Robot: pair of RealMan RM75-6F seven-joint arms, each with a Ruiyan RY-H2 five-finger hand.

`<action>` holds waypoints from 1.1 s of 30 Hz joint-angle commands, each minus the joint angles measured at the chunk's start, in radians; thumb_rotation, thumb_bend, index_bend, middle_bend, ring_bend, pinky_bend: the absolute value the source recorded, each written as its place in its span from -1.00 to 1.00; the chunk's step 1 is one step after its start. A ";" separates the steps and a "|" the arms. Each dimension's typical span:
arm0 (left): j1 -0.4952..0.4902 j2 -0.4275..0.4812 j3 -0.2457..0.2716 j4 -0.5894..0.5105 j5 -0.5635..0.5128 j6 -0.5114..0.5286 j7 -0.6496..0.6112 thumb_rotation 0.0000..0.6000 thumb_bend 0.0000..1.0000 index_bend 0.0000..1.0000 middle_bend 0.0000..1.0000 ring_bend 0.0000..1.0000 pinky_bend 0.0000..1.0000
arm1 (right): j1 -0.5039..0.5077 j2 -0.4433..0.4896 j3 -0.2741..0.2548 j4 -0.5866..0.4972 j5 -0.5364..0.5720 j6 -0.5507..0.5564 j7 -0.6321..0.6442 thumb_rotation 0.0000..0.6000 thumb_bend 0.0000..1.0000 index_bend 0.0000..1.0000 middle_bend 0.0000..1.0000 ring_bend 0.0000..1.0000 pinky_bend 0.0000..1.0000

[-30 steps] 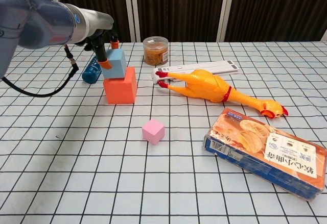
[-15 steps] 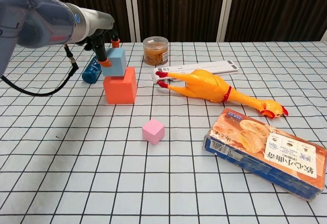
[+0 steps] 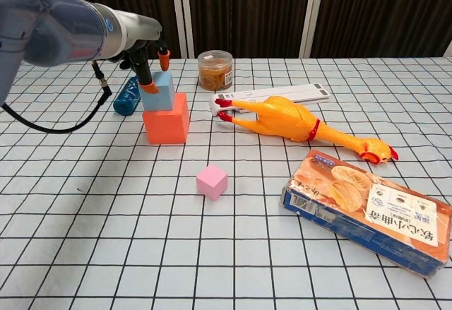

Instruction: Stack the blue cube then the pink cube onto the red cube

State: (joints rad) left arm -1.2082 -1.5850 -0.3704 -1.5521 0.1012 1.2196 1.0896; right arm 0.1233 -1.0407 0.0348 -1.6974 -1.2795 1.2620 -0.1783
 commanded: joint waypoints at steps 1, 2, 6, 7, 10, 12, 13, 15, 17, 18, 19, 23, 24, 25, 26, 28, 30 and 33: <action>-0.001 0.002 -0.001 -0.003 0.000 0.001 0.000 1.00 -0.42 -0.48 0.81 0.59 0.74 | 0.000 0.001 0.000 0.001 0.000 0.001 0.000 1.00 -0.74 -0.92 -0.81 -0.64 -0.32; -0.002 0.004 -0.002 -0.007 -0.001 0.002 0.001 1.00 -0.44 -0.49 0.81 0.59 0.74 | 0.000 0.001 0.000 0.001 -0.001 0.002 0.000 1.00 -0.74 -0.92 -0.81 -0.64 -0.32; -0.003 0.026 -0.006 -0.038 -0.009 0.009 0.012 1.00 -0.45 -0.52 0.79 0.58 0.74 | 0.000 0.001 0.000 0.000 -0.001 0.001 -0.002 1.00 -0.74 -0.92 -0.81 -0.64 -0.32; -0.003 0.036 -0.007 -0.052 -0.013 0.014 0.018 1.00 -0.45 -0.52 0.79 0.58 0.74 | 0.001 0.001 0.000 0.001 -0.001 0.001 -0.003 1.00 -0.74 -0.92 -0.81 -0.64 -0.32; -0.003 0.084 -0.010 -0.115 -0.025 0.042 0.045 1.00 -0.45 -0.53 0.78 0.57 0.74 | 0.001 0.001 0.001 0.001 0.003 0.000 -0.006 1.00 -0.74 -0.92 -0.81 -0.64 -0.32; 0.000 0.125 -0.017 -0.163 -0.021 0.071 0.054 1.00 -0.45 -0.53 0.78 0.57 0.74 | 0.001 0.001 0.001 -0.001 0.003 0.003 -0.009 1.00 -0.74 -0.93 -0.81 -0.64 -0.32; 0.004 0.146 -0.021 -0.186 -0.017 0.083 0.053 1.00 -0.45 -0.54 0.78 0.57 0.74 | 0.000 0.001 0.001 -0.002 0.003 0.004 -0.009 1.00 -0.74 -0.93 -0.81 -0.64 -0.32; 0.010 0.174 -0.028 -0.216 -0.014 0.099 0.050 1.00 -0.46 -0.54 0.78 0.57 0.74 | 0.000 0.002 0.002 -0.004 0.002 0.006 -0.009 1.00 -0.74 -0.92 -0.81 -0.64 -0.32; 0.025 0.216 -0.038 -0.266 0.000 0.105 0.035 1.00 -0.49 -0.54 0.78 0.57 0.74 | -0.001 0.003 0.001 -0.008 -0.001 0.009 -0.010 1.00 -0.74 -0.92 -0.81 -0.64 -0.32; 0.038 0.239 -0.042 -0.300 0.010 0.092 0.016 1.00 -0.50 -0.54 0.78 0.57 0.74 | -0.001 0.003 0.001 -0.012 -0.004 0.010 -0.010 1.00 -0.74 -0.92 -0.81 -0.64 -0.32; 0.048 0.254 -0.045 -0.320 0.017 0.079 0.001 1.00 -0.51 -0.54 0.78 0.57 0.74 | -0.001 0.004 0.000 -0.014 -0.005 0.010 -0.010 1.00 -0.74 -0.92 -0.81 -0.64 -0.32; 0.099 0.318 -0.024 -0.382 0.128 -0.029 -0.093 1.00 -0.51 -0.50 0.78 0.57 0.73 | 0.000 0.007 0.000 -0.026 -0.008 0.011 -0.014 1.00 -0.74 -0.92 -0.81 -0.64 -0.32; 0.104 0.324 -0.015 -0.386 0.150 -0.045 -0.103 1.00 -0.51 -0.49 0.78 0.57 0.73 | 0.000 0.007 0.000 -0.028 -0.007 0.011 -0.015 1.00 -0.74 -0.92 -0.81 -0.64 -0.32; 0.113 0.332 0.001 -0.390 0.188 -0.074 -0.121 1.00 -0.51 -0.49 0.78 0.57 0.73 | 0.000 0.008 0.001 -0.030 -0.005 0.012 -0.015 1.00 -0.74 -0.92 -0.81 -0.64 -0.32; 0.117 0.335 0.013 -0.394 0.215 -0.096 -0.135 1.00 -0.51 -0.49 0.78 0.57 0.73 | 0.000 0.009 0.003 -0.031 -0.003 0.013 -0.014 1.00 -0.74 -0.92 -0.81 -0.64 -0.32; 0.123 0.338 0.034 -0.396 0.264 -0.134 -0.160 1.00 -0.51 -0.49 0.78 0.56 0.72 | 0.002 0.011 0.004 -0.032 0.002 0.009 -0.014 1.00 -0.74 -0.92 -0.81 -0.64 -0.32; 0.124 0.335 0.049 -0.400 0.306 -0.166 -0.187 1.00 -0.51 -0.49 0.78 0.56 0.72 | 0.003 0.011 0.003 -0.032 0.006 0.005 -0.020 1.00 -0.74 -0.92 -0.81 -0.64 -0.32; 0.119 0.331 0.069 -0.406 0.356 -0.202 -0.216 1.00 -0.51 -0.49 0.77 0.55 0.71 | 0.005 0.010 0.003 -0.032 0.012 0.000 -0.022 1.00 -0.74 -0.92 -0.81 -0.64 -0.32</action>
State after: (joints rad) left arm -1.0925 -1.2566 -0.3232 -1.9473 0.4263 1.0472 0.9001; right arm 0.1275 -1.0303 0.0376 -1.7295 -1.2681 1.2627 -0.2001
